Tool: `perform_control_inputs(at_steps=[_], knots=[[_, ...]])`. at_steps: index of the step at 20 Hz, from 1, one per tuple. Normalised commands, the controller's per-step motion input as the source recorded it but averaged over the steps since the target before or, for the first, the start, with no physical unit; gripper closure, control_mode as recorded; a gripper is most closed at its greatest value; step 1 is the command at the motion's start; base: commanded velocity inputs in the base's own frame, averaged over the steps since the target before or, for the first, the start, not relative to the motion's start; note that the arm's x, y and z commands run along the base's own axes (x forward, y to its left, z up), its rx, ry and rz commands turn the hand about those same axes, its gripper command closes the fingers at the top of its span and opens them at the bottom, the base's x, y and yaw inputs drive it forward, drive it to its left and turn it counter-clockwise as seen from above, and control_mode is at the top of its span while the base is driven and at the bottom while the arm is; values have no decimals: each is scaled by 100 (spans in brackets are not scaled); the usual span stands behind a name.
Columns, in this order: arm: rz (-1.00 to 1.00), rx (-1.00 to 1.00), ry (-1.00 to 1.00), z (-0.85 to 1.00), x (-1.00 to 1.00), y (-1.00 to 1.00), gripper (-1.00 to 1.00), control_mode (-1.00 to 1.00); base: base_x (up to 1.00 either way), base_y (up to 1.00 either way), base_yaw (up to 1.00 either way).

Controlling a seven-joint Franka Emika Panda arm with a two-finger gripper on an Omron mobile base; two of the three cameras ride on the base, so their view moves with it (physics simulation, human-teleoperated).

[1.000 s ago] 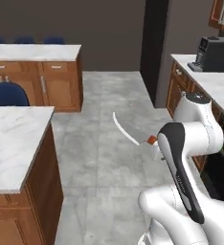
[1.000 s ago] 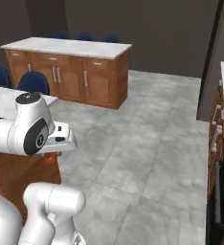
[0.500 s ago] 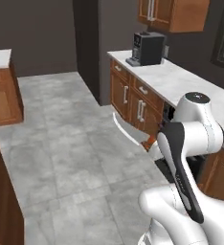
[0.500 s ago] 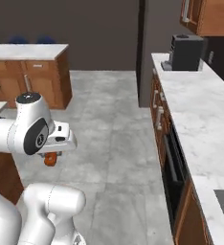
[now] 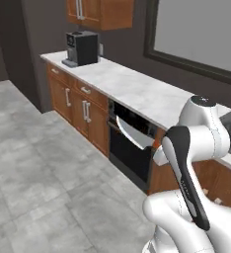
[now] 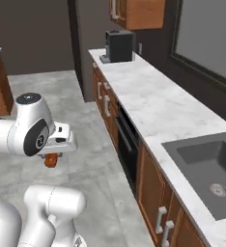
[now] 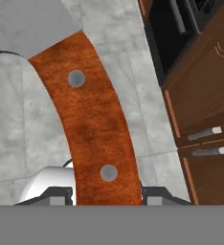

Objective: Move the cutting board and knife to the sink. Then move spray from the cabinet to the counter.

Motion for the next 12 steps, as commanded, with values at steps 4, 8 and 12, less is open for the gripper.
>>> perform_control_inputs(at_steps=[4,8,12], knots=[[0,0,0,0,0,0,100,100,-45,-48,-55],[0,0,0,0,0,0,100,100,-19,-57,-58],[0,0,0,0,0,0,100,100,2,-34,-58]])
